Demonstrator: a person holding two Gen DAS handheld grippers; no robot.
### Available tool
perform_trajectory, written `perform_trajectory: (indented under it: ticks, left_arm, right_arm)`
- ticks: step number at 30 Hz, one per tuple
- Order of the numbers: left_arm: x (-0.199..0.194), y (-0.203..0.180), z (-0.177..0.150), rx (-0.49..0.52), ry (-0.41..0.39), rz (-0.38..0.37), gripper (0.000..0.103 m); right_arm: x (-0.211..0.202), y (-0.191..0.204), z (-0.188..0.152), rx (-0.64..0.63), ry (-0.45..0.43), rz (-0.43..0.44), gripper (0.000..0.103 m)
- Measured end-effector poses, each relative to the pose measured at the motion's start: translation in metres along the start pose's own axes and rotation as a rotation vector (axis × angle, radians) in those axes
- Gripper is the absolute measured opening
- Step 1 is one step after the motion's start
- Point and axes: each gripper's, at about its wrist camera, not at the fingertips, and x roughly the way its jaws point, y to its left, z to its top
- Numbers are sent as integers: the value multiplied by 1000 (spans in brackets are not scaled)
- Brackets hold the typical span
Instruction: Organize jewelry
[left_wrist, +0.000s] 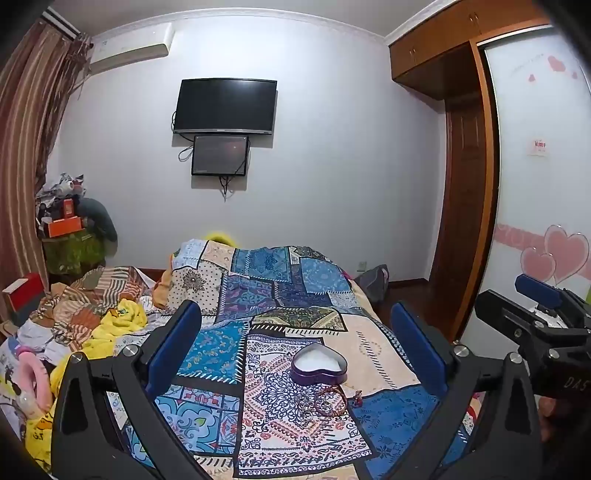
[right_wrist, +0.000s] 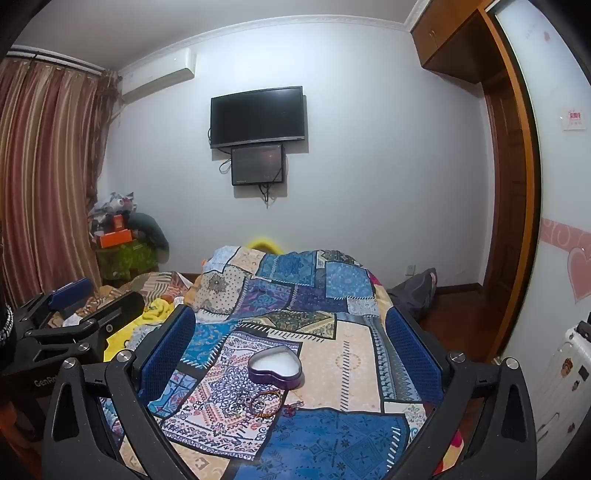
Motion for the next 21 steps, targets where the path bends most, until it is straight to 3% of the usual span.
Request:
perform_trajectory:
  ticks: [21]
  left_arm:
    - [9, 4, -5, 1, 4, 8, 103]
  right_arm:
    - [-2, 0, 0, 4, 3, 0, 102]
